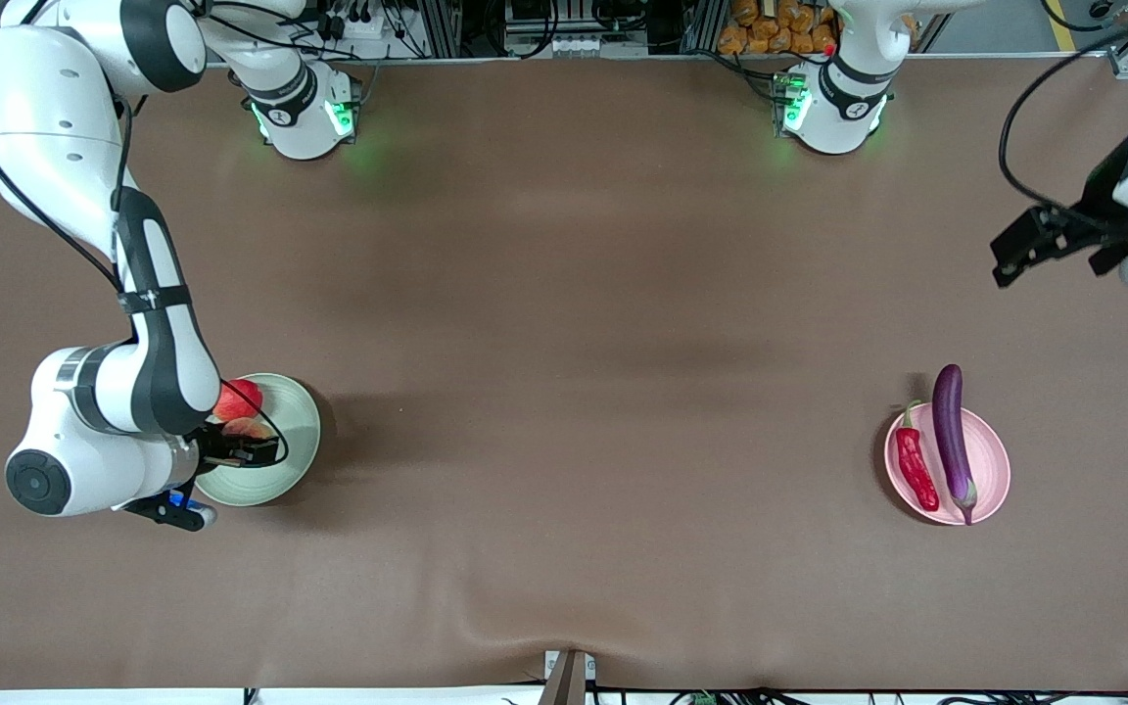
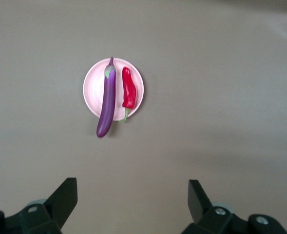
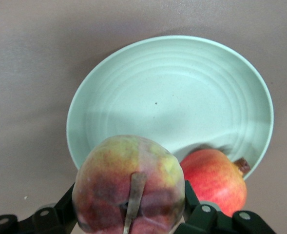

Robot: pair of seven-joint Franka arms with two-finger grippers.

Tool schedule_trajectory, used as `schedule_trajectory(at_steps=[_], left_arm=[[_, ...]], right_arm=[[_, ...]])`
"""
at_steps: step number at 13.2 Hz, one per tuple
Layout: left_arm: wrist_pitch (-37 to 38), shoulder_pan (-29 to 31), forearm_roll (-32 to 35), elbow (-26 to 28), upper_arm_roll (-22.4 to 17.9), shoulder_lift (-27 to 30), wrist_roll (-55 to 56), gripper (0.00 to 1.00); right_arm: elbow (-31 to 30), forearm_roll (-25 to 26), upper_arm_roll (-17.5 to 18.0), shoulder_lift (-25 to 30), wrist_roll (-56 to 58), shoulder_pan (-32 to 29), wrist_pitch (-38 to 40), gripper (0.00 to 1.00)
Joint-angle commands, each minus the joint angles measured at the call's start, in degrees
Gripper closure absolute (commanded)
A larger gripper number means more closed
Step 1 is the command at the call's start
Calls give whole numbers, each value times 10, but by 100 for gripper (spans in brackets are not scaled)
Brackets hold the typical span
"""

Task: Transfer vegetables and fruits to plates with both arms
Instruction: 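Place the peach on the green plate while the left arm withdraws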

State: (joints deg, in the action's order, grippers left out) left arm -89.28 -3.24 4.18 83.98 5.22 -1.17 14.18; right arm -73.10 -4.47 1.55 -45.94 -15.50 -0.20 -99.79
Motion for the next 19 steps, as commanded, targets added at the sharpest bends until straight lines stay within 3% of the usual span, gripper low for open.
schedule_trajectory(at_steps=[1,2,7,12,19], left_arm=[[20,-12,-18,21,-19,27,-10,0],[20,-10,-19,34,-20,35,-11,0],[17,0,-24,51,-21,51,-20,0],[22,10,-26,51,-21,51,-21,0],[41,15,-44,53,-21,63,-20,0]], right_arm=[[-12,8,8,1,8,-6,-11,27],[-12,5,10,-1,7,-10,-10,0],[9,-2,18,13,12,-3,19,0],[145,0,27,37,36,0,171,0],[123,8,30,253,77,35,296,0]])
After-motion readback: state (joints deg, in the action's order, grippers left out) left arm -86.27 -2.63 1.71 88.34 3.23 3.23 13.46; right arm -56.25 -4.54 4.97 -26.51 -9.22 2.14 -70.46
